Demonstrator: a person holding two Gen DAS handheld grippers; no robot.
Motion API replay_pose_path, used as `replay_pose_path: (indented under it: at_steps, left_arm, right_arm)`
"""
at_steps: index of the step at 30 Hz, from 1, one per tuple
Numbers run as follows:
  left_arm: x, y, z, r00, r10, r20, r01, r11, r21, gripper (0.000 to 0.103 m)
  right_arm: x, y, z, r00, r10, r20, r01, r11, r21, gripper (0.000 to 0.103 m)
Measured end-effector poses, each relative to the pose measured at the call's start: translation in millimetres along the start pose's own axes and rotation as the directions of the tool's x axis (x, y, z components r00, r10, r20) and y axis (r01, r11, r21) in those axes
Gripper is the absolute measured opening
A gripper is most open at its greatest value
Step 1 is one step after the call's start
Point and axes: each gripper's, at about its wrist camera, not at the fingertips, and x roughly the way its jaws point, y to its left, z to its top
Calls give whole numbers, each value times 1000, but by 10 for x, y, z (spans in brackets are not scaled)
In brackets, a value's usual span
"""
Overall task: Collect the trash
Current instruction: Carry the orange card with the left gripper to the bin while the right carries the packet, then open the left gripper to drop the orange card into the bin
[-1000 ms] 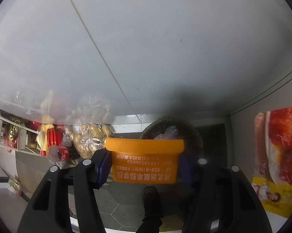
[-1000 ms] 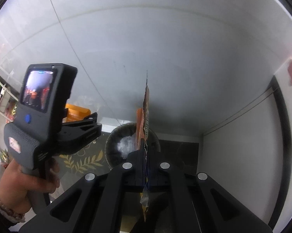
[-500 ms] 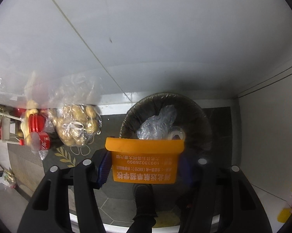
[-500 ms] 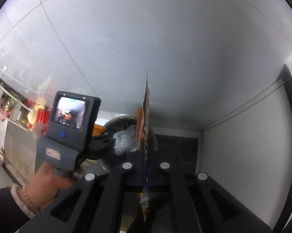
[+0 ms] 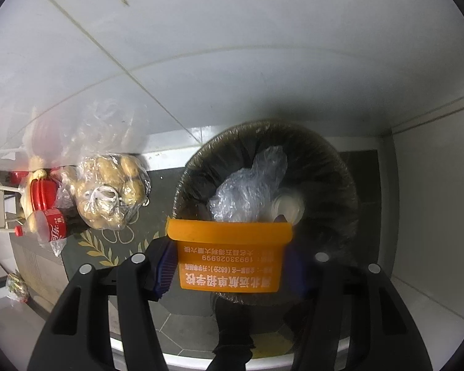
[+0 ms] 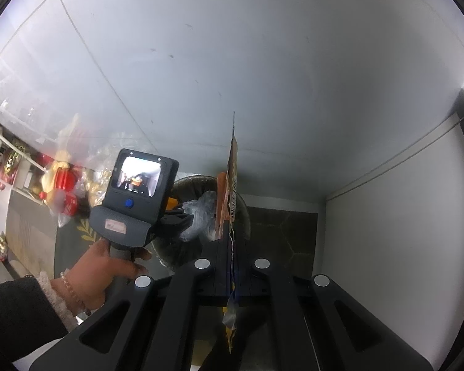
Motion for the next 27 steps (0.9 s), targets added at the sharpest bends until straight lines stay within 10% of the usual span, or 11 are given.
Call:
replay_pose_path:
  at_steps: [27]
  left_arm:
    - [460, -100, -41, 993, 15, -115, -12, 1000, 28, 66]
  right_arm:
    - [94, -78, -102, 1000, -6, -12, 6, 1000, 18, 0]
